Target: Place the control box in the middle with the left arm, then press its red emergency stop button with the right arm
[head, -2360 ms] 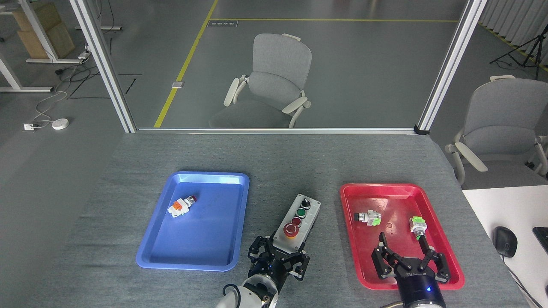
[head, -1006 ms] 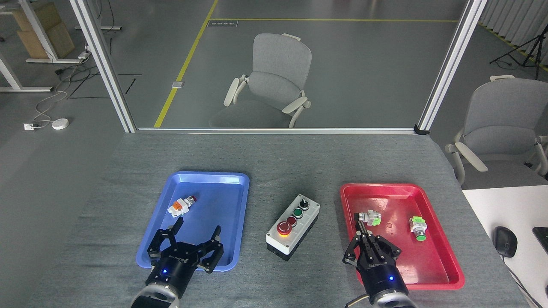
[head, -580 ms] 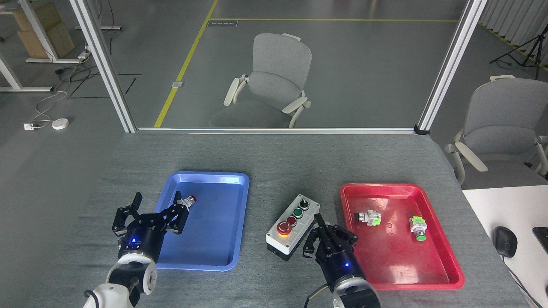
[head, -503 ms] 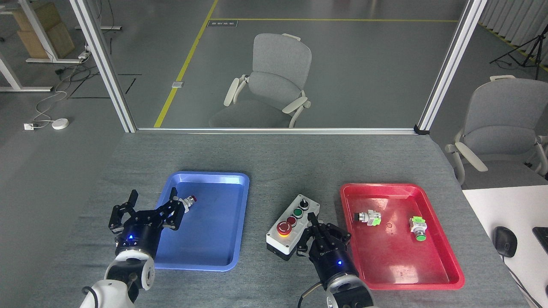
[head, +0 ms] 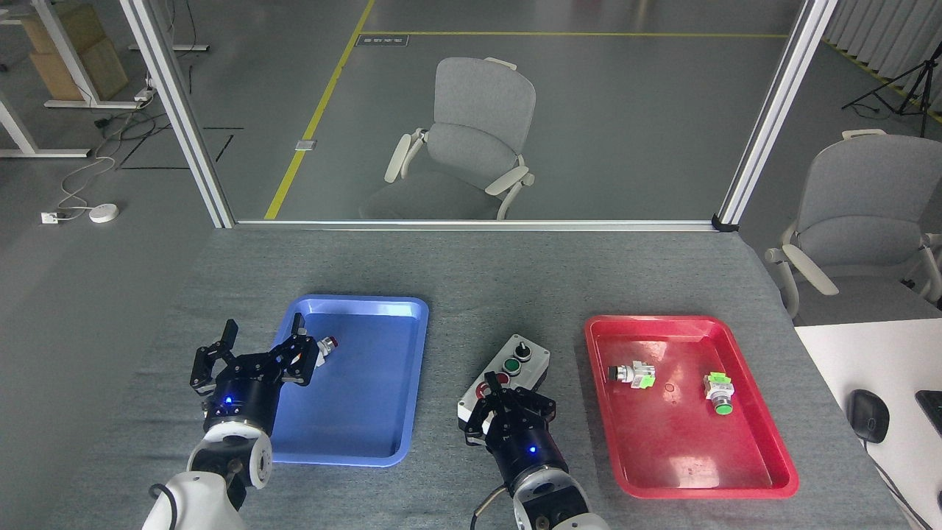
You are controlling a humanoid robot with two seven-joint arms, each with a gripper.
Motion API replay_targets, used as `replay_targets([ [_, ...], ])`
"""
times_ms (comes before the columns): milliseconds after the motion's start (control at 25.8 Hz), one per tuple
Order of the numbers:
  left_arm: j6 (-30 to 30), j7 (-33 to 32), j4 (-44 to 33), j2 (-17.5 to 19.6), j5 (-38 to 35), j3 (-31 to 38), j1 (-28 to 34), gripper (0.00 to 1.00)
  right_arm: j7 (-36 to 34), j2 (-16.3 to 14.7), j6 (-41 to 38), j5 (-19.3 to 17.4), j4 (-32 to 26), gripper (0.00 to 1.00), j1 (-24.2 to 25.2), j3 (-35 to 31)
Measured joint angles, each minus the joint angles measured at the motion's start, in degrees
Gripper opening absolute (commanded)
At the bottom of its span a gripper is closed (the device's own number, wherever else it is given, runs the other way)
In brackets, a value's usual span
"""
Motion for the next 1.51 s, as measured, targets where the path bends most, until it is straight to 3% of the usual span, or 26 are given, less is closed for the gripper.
replay_targets([
  [426, -5.7, 0.0, -0.2, -0.2, 0.1, 0.1, -1.0, 0.99, -2.7, 0.7, 2.3, -0.1, 8.1, 0.00, -2.3, 1.1],
  [774, -8.1, 0.5, -0.3, -0.1, 1.0, 0.4, -0.6, 0.99, -1.7, 1.3, 4.1, -1.2, 7.3, 0.00, -2.4, 0.2],
  [929, -8.1, 1.0, -0.3, -1.5, 1.3, 0.4, 2.0, 0.99, -1.8, 1.5, 4.8, -2.9, 3.9, 0.25, -2.8, -1.2],
  [1199, -8.0, 2.1, 0.2, -4.8, 3.3, 0.6, 5.3, 0.99, -5.1, -0.7, 4.0, -4.0, 1.2, 0.89, -2.4, -5.2],
  [1315, -7.8, 1.9, 0.0, -5.0, 3.9, 0.6, 5.7, 0.99, -6.5, -2.1, 1.9, -4.7, -0.1, 0.97, -1.2, -9.0],
  [1509, -7.5, 1.5, 0.0, -5.1, 4.2, 0.5, 6.1, 0.99, -8.6, -4.6, -4.6, -6.6, -1.7, 0.98, 2.0, -16.0],
])
